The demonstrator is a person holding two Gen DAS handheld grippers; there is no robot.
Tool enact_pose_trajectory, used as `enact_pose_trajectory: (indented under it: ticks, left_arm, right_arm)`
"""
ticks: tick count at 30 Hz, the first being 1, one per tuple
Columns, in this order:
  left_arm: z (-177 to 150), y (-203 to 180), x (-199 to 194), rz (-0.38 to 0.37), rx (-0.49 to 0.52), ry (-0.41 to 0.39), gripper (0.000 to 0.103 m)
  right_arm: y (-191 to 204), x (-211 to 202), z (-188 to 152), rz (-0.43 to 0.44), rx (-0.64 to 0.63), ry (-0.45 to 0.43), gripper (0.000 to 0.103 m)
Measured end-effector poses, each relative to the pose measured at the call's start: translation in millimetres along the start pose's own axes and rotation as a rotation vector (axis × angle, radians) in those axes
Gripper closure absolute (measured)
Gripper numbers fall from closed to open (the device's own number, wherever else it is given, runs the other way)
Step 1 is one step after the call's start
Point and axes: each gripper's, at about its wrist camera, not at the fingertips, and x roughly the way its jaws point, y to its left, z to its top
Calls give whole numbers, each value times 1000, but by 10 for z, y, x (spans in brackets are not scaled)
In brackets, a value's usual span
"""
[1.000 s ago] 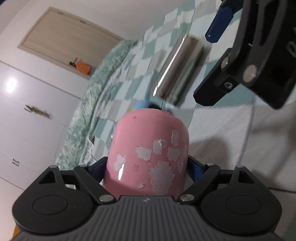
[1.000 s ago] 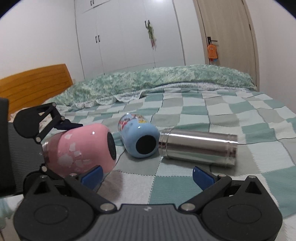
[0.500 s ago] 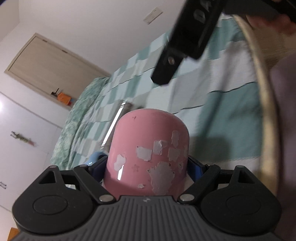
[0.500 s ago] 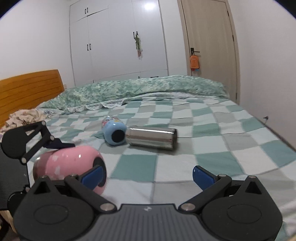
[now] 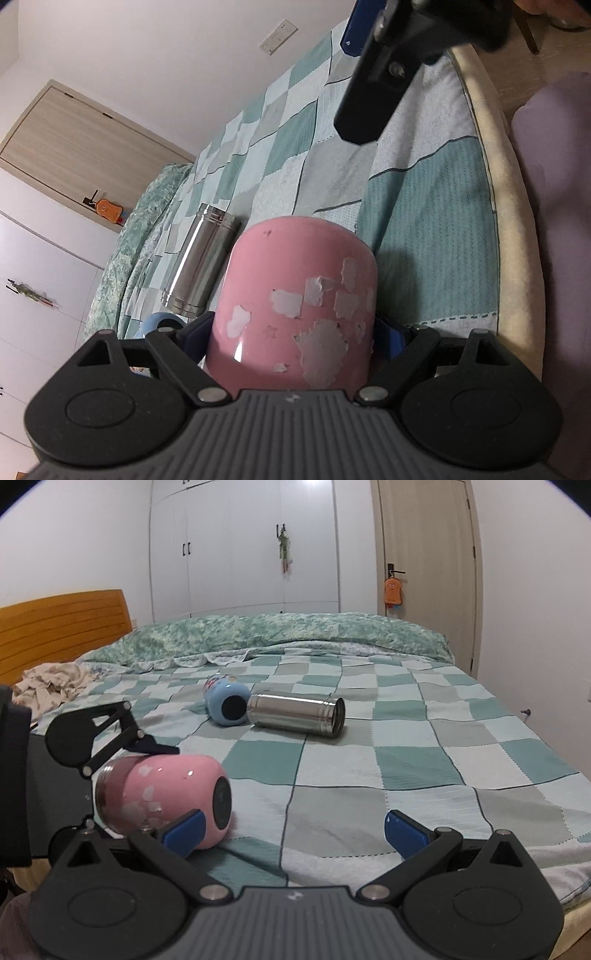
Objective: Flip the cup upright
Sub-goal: 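Close the left tool on the pink cup's body and lift it, then grasp the pink cup with the right tool while the left tool releases it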
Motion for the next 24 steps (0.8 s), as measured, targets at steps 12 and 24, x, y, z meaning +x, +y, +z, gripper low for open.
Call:
enact_pose_trajectory:
  ticks: [12, 24]
  left_arm:
    - [-224, 368, -714, 77, -408, 36, 0]
    - [-894, 599, -1211, 265, -1031, 166, 0]
  right_arm:
    - [331, 19, 200, 92, -267, 20, 0]
    - [1250, 414, 359, 188, -978, 162, 0]
